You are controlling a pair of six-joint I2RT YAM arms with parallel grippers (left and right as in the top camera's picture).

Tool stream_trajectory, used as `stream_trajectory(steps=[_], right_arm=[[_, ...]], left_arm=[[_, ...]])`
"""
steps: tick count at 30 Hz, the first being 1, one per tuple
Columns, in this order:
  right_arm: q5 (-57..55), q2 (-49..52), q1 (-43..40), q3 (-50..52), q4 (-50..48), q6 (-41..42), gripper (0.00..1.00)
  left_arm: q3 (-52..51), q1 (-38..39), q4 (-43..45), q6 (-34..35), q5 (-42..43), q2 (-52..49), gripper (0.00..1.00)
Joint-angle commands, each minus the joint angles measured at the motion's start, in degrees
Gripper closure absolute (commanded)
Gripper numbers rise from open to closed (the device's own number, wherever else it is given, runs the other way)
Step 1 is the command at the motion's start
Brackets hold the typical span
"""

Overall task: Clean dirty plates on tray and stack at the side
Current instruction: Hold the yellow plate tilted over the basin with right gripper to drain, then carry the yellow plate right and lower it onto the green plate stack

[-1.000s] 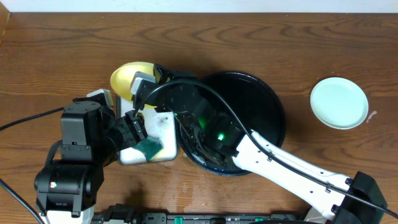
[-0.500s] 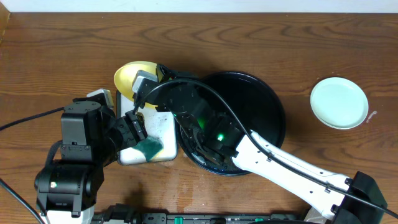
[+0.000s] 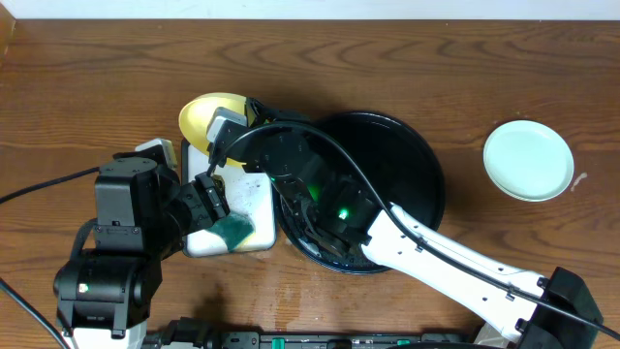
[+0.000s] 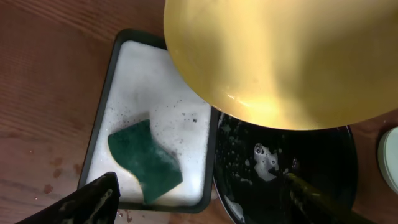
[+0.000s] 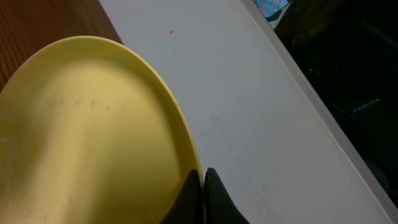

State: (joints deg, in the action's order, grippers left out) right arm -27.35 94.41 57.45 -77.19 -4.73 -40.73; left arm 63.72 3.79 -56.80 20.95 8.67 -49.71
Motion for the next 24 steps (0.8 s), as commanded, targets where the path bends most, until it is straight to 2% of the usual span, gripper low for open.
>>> stream_trajectory(steps=[1, 3, 4, 6, 8, 11, 12, 14, 16, 19, 22, 24], right_arm=[[-1.88, -1.09, -0.39, -1.07, 0.42, 6.08, 0.99], [1.60, -1.07, -0.39, -1.07, 3.87, 12.63, 0.99], [4.39, -1.07, -0.39, -1.07, 6.40, 11.15, 0.99], [-1.16, -0.81, -0.70, -1.05, 7.17, 8.59, 0.99], [-8.41, -0.76, -1.49, -1.05, 5.57, 15.54, 0.99], [-7.30, -0.76, -2.82, -1.05, 8.92, 18.78, 0.99], [-8.96, -0.79, -3.74, -1.05, 10.73, 22.40, 0.99], [-10.19, -1.29, -6.49, -1.05, 16.98, 35.01, 0.99], [-4.79, -1.53, -10.73, -1.05, 24.76, 47.69, 0.99], [11.06, -1.51, -19.63, -1.05, 32.59, 57.94, 0.99], [30.56, -1.53, -31.28, -1.05, 36.57, 61.99, 0.99], [39.32, -1.53, -37.59, -1.05, 37.88, 61.92, 0.99]], left_arm=[[1.11, -0.35, -0.13, -0.37, -0.13, -0.02, 0.17], [1.11, -0.35, -0.13, -0.37, -0.13, 0.00, 0.17], [1.11, -0.35, -0.13, -0.37, -0.13, -0.02, 0.17], [1.11, -0.35, -0.13, -0.37, -0.13, -0.02, 0.17], [1.11, -0.35, -0.13, -0.37, -0.13, 0.00, 0.17], [1.11, -0.35, -0.13, -0.37, -0.13, 0.00, 0.17], [1.11, -0.35, -0.13, -0.37, -0.13, 0.00, 0.17], [1.11, -0.35, -0.13, -0.37, -0.13, 0.00, 0.17], [1.11, -0.35, -0.13, -0.37, -0.13, -0.02, 0.17], [1.11, -0.35, -0.13, -0.37, -0.13, -0.02, 0.17], [1.11, -0.35, -0.13, -0.37, -0.13, -0.02, 0.17], [1.11, -0.35, -0.13, -0.37, -0.13, 0.00, 0.17]])
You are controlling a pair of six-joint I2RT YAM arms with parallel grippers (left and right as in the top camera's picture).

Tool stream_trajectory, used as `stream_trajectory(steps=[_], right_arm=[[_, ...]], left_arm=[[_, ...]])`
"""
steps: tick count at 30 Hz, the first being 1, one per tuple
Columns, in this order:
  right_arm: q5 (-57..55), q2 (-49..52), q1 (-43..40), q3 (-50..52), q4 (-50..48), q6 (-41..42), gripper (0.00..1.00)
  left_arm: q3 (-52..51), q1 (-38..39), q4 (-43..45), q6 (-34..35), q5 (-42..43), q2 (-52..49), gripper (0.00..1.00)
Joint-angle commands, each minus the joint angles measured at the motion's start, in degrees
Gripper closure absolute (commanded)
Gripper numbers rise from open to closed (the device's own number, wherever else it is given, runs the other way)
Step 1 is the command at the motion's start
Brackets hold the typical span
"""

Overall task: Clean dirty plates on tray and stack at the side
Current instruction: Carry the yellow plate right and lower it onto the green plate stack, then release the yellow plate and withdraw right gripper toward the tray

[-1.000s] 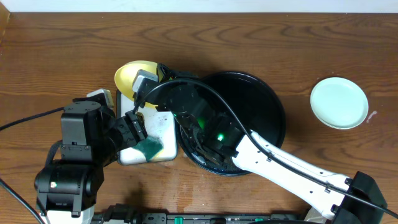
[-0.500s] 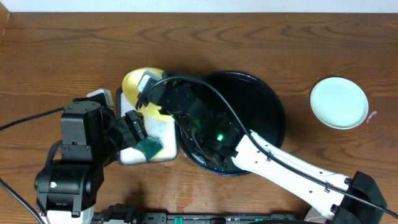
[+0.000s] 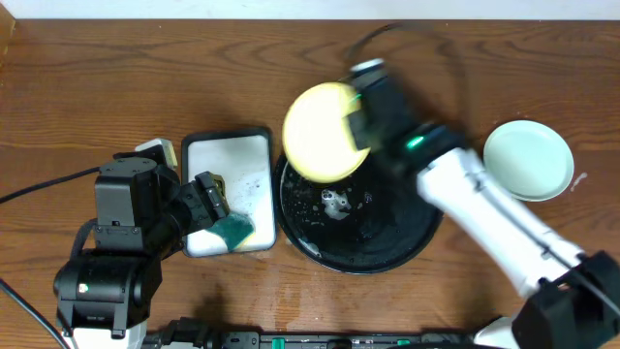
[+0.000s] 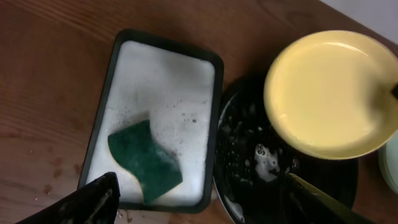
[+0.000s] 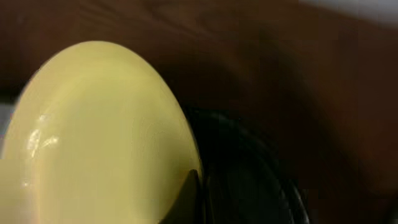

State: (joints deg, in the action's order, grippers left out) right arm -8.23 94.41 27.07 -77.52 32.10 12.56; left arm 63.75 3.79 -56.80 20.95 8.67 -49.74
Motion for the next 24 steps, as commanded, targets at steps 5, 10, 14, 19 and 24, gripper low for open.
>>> stream_trajectory(steps=[5, 10, 14, 19, 24], right_arm=[[33.20, -1.53, -27.36, -0.72, 6.38, 8.63, 0.99], [22.62, -1.42, -44.98, -0.35, 14.12, 8.66, 0.99], [13.77, -1.40, -52.87, 1.60, 15.41, 8.68, 0.99], [12.79, -1.16, -60.74, 5.57, 11.21, 10.62, 0.99], [13.09, -0.50, -62.20, 11.37, 7.23, 9.73, 0.99]], left_arm=[[1.09, -0.35, -0.13, -0.37, -0.13, 0.00, 0.17], [1.09, -0.35, -0.13, -0.37, -0.13, 0.00, 0.17], [1.09, -0.35, -0.13, -0.37, -0.13, 0.00, 0.17], [1.09, -0.35, -0.13, -0.37, -0.13, 0.00, 0.17], [1.09, -0.35, -0.13, -0.37, -0.13, 0.00, 0.17]])
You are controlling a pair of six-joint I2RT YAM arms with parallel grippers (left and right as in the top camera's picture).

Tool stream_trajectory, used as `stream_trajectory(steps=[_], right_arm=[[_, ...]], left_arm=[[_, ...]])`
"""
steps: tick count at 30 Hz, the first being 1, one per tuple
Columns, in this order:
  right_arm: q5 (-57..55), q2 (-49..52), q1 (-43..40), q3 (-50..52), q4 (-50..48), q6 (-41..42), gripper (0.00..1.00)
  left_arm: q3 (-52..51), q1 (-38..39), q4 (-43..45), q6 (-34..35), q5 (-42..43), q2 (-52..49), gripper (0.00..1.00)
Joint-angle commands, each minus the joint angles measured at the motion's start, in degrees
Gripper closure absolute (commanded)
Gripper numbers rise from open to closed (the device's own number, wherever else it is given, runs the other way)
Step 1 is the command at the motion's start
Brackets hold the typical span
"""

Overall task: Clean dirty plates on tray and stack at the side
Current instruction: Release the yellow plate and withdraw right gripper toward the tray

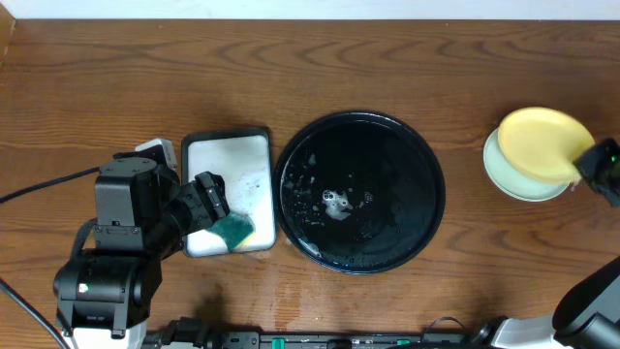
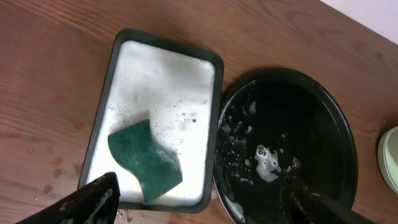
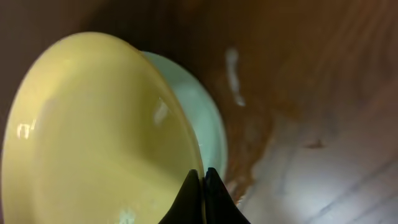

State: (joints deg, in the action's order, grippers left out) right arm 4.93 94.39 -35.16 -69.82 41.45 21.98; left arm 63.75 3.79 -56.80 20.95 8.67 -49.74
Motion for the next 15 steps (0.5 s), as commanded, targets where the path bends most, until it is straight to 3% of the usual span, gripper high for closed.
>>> stream_trajectory(steps=[1, 4, 5, 6, 7, 10, 15], right_arm=[[0.02, -0.31, 0.33, 4.96, -3.63, -0.15, 0.99], [0.02, -0.24, 0.92, 7.98, -7.28, -0.20, 0.97], [0.02, -0.24, 0.98, 8.33, -8.15, -0.22, 0.84], [0.22, -0.24, 0.98, 8.31, -8.96, -0.35, 0.44], [1.49, -0.44, 0.98, 7.98, -9.27, -0.42, 0.36], [12.87, -2.27, 1.05, 6.08, -9.33, -2.89, 0.44], [37.11, -9.75, 3.52, 4.55, -9.01, -3.21, 0.45]], left_arm=[[1.09, -0.35, -0.13, -0.37, -0.13, 0.00, 0.17], [1.09, -0.35, -0.13, -0.37, -0.13, 0.00, 0.17], [1.09, -0.35, -0.13, -0.37, -0.13, 0.00, 0.17], [1.09, -0.35, -0.13, -0.37, -0.13, 0.00, 0.17], [1.09, -0.35, -0.13, -0.37, -0.13, 0.00, 0.17], [1.09, -0.35, -0.13, -0.37, -0.13, 0.00, 0.17], [1.09, -0.35, -0.13, -0.37, -0.13, 0.00, 0.17]])
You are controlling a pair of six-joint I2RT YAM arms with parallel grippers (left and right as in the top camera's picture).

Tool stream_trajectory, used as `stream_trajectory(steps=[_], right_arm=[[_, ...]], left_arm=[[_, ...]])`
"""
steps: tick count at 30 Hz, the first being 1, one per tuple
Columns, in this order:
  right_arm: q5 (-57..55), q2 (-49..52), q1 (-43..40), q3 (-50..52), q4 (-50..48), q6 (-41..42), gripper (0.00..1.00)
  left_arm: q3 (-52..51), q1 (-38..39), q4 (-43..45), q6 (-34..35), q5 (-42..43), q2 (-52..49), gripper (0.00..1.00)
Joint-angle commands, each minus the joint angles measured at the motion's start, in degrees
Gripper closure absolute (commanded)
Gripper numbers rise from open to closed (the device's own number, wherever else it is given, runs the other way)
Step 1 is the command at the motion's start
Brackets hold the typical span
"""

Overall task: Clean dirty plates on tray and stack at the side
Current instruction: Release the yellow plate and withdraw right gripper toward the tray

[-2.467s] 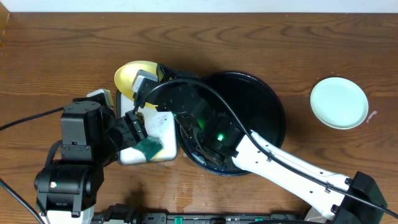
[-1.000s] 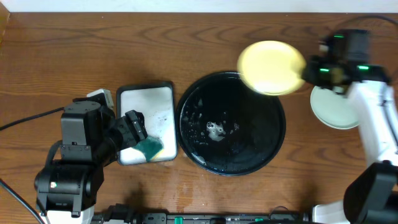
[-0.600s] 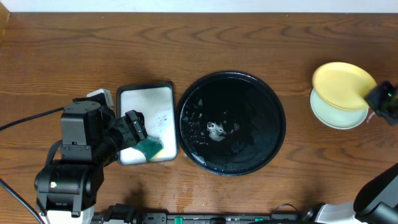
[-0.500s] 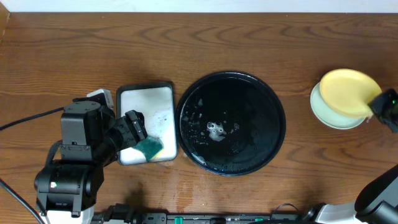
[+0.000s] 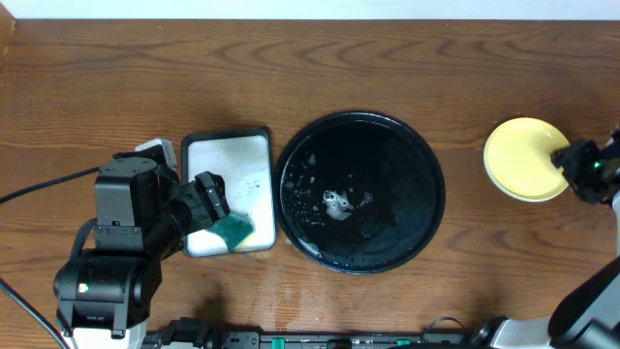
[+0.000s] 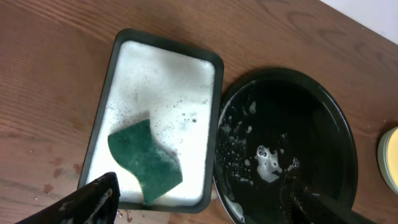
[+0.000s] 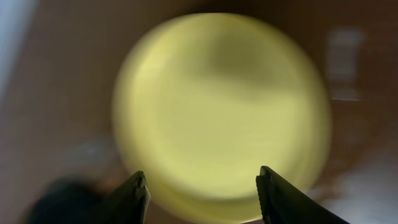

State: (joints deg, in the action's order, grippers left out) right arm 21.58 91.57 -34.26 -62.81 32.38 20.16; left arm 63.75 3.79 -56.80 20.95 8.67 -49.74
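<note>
The yellow plate (image 5: 524, 158) lies flat at the table's right side, covering the pale green plate beneath it; the blurred right wrist view shows it from above (image 7: 221, 112). My right gripper (image 5: 567, 158) is open at the plate's right edge, its fingers spread above the near rim (image 7: 202, 193), holding nothing. The round black tray (image 5: 387, 155) holds only suds at its centre. My left gripper (image 5: 208, 199) hangs open over the foam tray's near end (image 6: 202, 205), close to the green sponge (image 6: 145, 160).
A small rectangular tray (image 5: 228, 155) of white foam sits left of the black tray, with the sponge (image 5: 232, 230) at its near right corner. Bare wooden table surrounds the trays. The yellow plate's edge (image 6: 390, 158) shows at the far right of the left wrist view.
My right gripper was shut on the rim of the yellow plate, held tilted over the pale green plate. Now the plate rests flat on it and the gripper is open. The left arm is unchanged.
My right gripper first held the yellow plate by its rim over the foam tray at the left. Then the plate was above the black tray, then tilted over the pale green plate at the right. Now it lies stacked there, released. My left gripper stayed open by the sponge.
</note>
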Motion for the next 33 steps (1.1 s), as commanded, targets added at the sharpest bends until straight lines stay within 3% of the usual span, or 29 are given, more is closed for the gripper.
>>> stream_trajectory(steps=[1, 5, 9, 10, 11, 12, 19, 27, 33], right_arm=[[22.75, -9.09, 3.93, -2.47, 0.61, -1.66, 0.44], [24.30, -18.99, 12.07, -2.47, 4.85, -5.35, 0.43], [18.60, -29.62, 23.96, -2.45, 7.32, -7.19, 0.42], [16.37, -31.93, 27.06, -2.45, 7.28, -7.17, 0.37], [14.23, -34.07, 30.10, -2.45, 7.19, -7.15, 0.16], [12.61, -36.02, 33.00, -2.45, 7.10, -7.15, 0.01], [12.02, -45.16, 45.77, -2.45, 8.15, -7.15, 0.01], [8.04, -51.12, 45.77, -2.45, 12.68, -12.07, 0.01], [-4.09, -55.10, 45.97, -1.09, 15.39, -17.73, 0.01]], left_arm=[[1.09, -0.35, -0.13, -0.37, -0.13, 0.00, 0.17], [1.09, -0.35, -0.13, -0.37, -0.13, 0.02, 0.17], [1.09, -0.35, -0.13, -0.37, -0.13, 0.00, 0.17], [1.09, -0.35, -0.13, -0.37, -0.13, 0.02, 0.16], [1.09, -0.35, -0.13, -0.37, -0.13, 0.00, 0.16], [1.09, -0.35, -0.13, -0.37, -0.13, 0.02, 0.16], [1.09, -0.35, -0.13, -0.37, -0.13, 0.02, 0.16], [1.09, -0.35, -0.13, -0.37, -0.13, 0.00, 0.17], [1.09, -0.35, -0.13, -0.37, -0.13, 0.00, 0.16]])
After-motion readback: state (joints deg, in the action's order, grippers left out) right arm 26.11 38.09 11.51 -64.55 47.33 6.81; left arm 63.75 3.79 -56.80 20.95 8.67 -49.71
